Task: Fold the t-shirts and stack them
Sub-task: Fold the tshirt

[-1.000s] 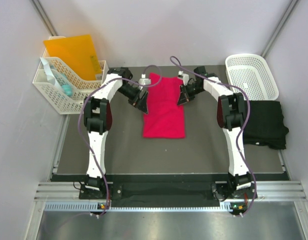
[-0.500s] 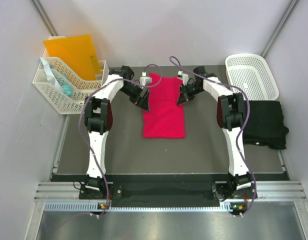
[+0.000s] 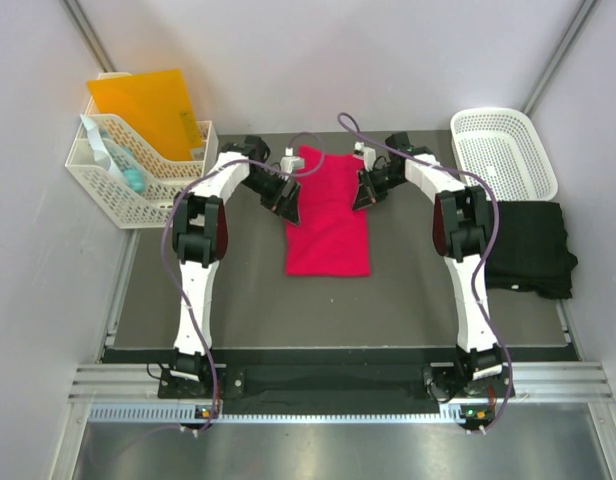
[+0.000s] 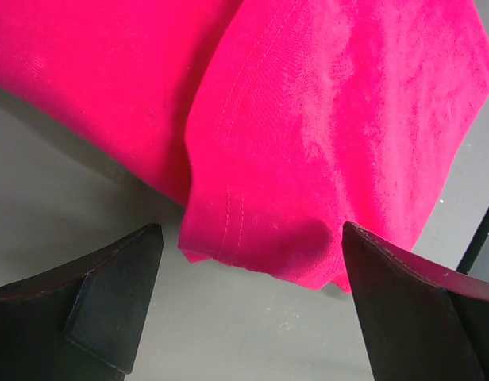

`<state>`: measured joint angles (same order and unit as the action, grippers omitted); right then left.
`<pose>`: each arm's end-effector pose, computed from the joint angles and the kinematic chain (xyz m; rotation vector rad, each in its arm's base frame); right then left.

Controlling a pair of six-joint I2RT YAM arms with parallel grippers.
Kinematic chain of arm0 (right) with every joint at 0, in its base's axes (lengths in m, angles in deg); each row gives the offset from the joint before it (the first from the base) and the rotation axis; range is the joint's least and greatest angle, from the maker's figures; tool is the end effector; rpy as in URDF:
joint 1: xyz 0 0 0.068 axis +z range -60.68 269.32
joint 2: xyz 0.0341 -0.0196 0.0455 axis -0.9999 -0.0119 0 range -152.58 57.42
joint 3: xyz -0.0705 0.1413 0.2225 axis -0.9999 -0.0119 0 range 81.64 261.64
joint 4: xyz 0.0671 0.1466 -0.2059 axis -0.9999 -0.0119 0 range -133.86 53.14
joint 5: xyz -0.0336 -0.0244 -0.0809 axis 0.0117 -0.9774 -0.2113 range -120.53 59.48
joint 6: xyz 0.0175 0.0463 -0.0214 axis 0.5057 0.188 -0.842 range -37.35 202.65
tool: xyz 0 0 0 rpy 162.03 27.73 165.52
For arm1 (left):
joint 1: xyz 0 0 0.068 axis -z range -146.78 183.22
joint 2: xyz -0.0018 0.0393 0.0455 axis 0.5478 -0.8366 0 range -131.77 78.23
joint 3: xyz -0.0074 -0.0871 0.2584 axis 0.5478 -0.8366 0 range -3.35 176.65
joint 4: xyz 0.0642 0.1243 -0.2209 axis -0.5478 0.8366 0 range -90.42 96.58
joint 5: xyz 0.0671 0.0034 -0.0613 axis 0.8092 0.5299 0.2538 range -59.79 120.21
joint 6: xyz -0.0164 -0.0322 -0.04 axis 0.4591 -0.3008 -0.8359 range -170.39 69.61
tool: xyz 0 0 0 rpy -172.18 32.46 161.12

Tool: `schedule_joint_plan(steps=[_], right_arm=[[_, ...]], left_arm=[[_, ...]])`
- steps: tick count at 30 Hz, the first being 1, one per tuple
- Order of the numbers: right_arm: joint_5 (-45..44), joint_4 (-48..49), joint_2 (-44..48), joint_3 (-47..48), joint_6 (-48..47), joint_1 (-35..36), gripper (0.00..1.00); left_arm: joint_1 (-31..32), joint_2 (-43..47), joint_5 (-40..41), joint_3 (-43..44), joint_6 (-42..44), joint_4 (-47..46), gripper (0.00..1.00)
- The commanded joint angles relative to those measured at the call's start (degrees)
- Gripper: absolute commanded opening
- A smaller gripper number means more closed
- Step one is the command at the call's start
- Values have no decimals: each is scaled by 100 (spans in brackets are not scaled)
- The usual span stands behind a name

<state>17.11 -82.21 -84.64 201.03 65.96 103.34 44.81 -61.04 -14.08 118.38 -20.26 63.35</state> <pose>0.4925 0.1501 0.1459 -0.8800 2.3848 1.1063 0.4719 -0.1223 0.1708 1.0333 2.4783 -1.0451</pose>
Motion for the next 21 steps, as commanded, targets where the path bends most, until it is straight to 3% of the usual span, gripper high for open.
schedule_joint_plan(steps=[1,21], right_arm=[[-105,184,249,172,-71,110,0],[-800,254,170,84,25,189,0]], left_arm=[[27,57,-36,123,-16,-242,99],[27,532,210,369,502,505,99]])
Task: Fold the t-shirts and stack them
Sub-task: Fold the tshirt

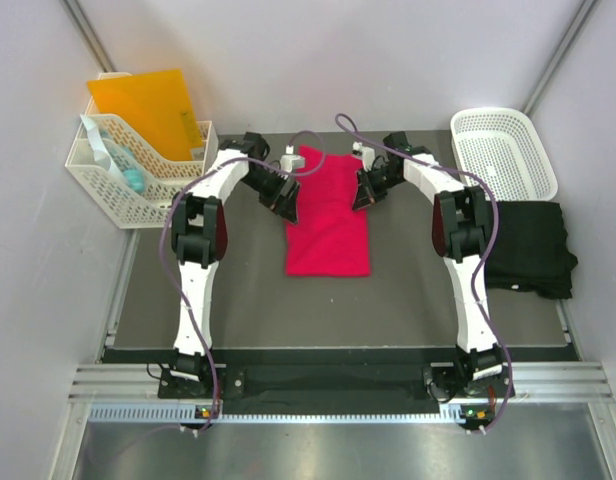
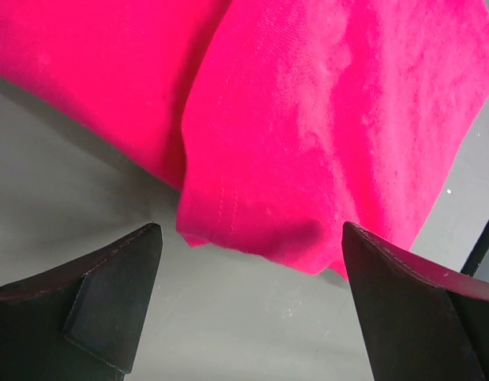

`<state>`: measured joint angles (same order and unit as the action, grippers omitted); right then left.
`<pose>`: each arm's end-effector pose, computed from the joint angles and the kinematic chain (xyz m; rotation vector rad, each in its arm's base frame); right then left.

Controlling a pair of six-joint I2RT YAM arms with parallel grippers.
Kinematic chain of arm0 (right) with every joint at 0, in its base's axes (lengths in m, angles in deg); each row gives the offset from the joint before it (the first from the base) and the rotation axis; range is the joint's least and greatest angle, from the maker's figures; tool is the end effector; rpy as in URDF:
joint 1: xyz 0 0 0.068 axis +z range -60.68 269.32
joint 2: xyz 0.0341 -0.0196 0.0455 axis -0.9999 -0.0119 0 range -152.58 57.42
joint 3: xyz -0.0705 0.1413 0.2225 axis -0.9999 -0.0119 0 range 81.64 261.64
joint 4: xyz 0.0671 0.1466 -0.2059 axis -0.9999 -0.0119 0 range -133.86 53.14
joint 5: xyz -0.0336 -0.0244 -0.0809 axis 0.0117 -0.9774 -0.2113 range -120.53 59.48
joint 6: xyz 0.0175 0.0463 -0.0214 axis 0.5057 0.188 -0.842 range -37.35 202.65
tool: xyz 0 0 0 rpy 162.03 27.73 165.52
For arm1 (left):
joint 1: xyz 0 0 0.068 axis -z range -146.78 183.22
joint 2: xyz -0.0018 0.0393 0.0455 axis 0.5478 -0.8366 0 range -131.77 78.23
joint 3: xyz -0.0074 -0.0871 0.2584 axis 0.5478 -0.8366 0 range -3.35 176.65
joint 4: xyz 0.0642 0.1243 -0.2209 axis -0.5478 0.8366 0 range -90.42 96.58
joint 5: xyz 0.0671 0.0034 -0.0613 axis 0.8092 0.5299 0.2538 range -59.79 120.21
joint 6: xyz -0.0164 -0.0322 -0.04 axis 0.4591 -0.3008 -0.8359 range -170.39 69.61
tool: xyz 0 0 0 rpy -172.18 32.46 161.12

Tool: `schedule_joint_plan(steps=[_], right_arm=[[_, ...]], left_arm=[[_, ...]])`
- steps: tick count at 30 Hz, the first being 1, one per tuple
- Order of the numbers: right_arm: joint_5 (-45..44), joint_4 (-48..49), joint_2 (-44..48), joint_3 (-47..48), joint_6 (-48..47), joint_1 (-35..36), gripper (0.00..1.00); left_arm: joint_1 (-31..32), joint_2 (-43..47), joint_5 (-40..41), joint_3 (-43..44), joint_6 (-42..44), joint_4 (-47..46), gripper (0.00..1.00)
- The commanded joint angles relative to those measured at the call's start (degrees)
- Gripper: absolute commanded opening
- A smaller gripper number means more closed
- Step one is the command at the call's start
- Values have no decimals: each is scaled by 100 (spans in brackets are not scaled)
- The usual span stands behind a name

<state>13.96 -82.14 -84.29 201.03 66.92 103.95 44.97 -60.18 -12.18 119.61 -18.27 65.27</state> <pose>0.4917 0.1541 0.1476 -0.8707 2.4173 1.0425 0.4700 -0.1224 0.1822 1.0814 2.4686 -0.9912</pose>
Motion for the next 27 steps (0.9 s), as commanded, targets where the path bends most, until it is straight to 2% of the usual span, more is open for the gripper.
schedule_joint_plan(steps=[1,7,27], right_arm=[[-476,256,135,84,-80,127,0],[-511,265,152,84,-97,136,0],[-529,335,170,102,-71,145,0]], left_arm=[[12,455,47,272,330,356,99],[12,306,91,694,488,690,99],[91,-125,-76,677,67,128,94]])
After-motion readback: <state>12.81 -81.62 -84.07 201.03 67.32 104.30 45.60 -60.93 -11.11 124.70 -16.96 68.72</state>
